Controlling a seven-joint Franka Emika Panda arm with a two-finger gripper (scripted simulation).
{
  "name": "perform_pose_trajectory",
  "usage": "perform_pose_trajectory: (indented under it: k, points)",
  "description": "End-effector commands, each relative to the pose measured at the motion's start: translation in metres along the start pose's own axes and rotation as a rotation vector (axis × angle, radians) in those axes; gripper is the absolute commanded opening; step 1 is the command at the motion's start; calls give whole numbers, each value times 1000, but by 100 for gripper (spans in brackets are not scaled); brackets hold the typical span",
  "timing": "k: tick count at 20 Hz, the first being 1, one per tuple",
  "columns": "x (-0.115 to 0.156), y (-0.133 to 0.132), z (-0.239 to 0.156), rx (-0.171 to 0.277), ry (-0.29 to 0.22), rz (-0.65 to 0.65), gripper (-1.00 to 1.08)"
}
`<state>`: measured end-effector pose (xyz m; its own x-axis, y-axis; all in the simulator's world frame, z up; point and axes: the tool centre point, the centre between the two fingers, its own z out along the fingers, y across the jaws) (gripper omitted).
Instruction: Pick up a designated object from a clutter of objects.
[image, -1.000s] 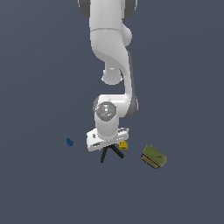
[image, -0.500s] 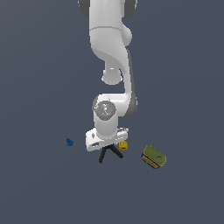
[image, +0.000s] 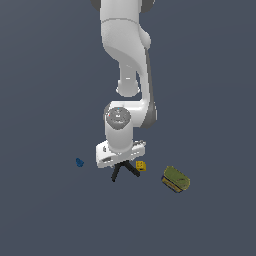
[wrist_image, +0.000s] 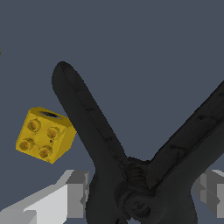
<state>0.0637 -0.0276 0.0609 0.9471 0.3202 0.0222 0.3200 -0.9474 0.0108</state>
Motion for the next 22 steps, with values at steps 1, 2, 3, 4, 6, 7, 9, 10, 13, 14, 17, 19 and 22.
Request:
perform_pose_trajectory:
  k: [1, 2, 3, 4, 6, 7, 9, 10, 13, 14, 17, 19, 22]
  points:
    - [-4, 1, -13, -1, 1, 0, -100]
    - [-7, 1, -19, -1, 1, 0, -100]
    - [-10, 1, -25, 0, 1, 0, -100]
    - [-13, 2, -32, 0, 0, 0, -100]
    - [-19, 2, -46, 0, -1, 0, -100]
    - [-22, 3, -54, 1, -1, 0, -100]
    - [-30, 3, -72, 1, -2, -1, -100]
    - [-34, 4, -81, 1, -3, -1, -100]
    - [-45, 5, -107, 2, -5, -1, -100]
    - [-49, 5, -117, 3, -5, -1, -100]
    - [-60, 7, -145, 4, -7, -1, -100]
    - [-68, 7, -164, 5, -8, -1, -100]
    - [-80, 9, -195, 6, -10, -2, -100]
